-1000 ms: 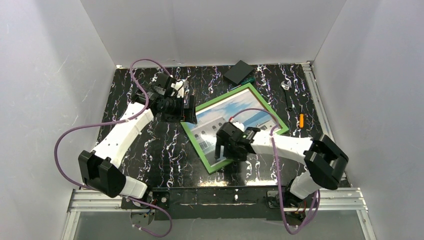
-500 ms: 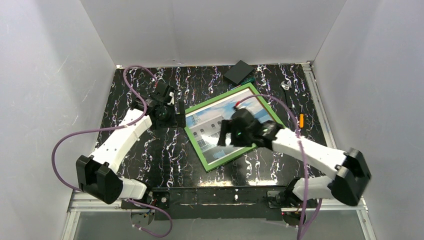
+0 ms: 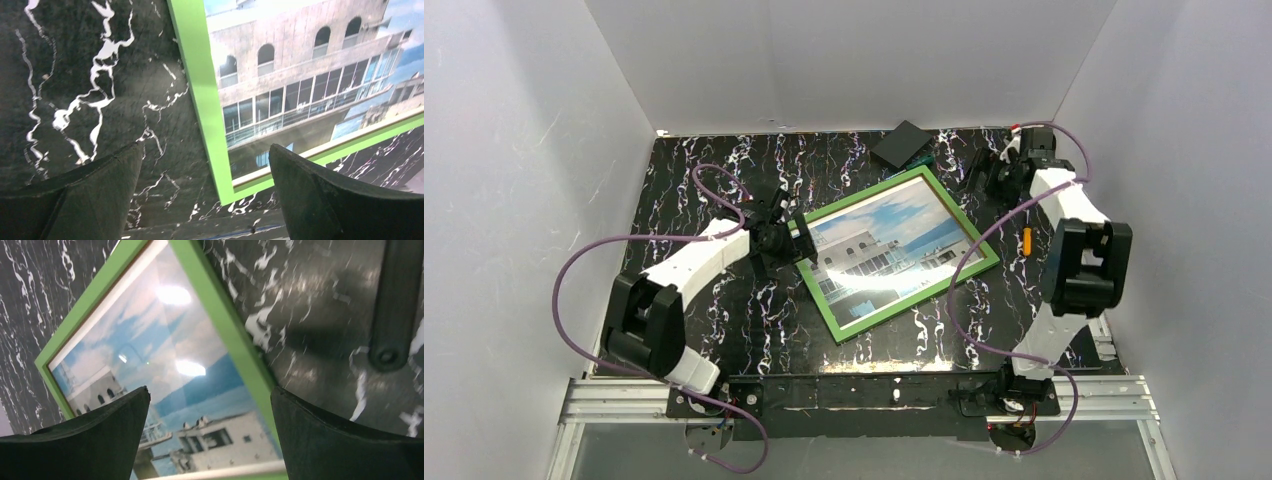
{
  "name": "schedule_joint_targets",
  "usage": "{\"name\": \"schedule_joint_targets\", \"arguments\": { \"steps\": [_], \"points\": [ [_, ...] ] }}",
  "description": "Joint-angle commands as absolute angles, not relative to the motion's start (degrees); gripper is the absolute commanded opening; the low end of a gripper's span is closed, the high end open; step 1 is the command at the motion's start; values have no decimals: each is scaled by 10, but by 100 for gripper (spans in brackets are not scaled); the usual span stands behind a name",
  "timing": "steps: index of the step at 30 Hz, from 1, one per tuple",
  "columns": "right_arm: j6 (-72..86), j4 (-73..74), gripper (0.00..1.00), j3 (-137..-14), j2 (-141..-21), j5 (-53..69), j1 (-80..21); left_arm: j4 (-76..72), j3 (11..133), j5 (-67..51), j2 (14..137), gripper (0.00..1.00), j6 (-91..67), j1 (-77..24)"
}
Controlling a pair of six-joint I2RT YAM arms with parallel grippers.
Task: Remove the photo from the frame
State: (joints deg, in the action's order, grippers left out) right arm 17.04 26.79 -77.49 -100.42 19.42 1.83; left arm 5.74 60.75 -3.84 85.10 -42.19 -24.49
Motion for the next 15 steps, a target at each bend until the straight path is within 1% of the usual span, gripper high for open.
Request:
{"name": "schedule_joint_targets", "arguments": {
  "steps": [1,3,5,10,12,13,15],
  "points": [
    [106,274,98,-874,-1071,283,44,57,629,-55,902,98,-479,-236],
    [87,301,99,-931,-1113,298,45,44,634,-57,928,98,-489,-233],
    [73,340,97,-974,-1151,312,45,24,631,-48,943,98,-492,-232],
    [68,339,96,-978,-1179,301,46,-20,630,-69,975,98,-485,-226],
    [72,343,92,-970,-1193,311,44,-29,613,-77,990,97,-498,-224],
    [74,345,86,-956,-1201,312,42,-49,603,-83,996,92,-503,-223],
    [74,341,84,-928,-1200,304,40,-63,597,-92,1000,85,-511,-224]
  ]
}}
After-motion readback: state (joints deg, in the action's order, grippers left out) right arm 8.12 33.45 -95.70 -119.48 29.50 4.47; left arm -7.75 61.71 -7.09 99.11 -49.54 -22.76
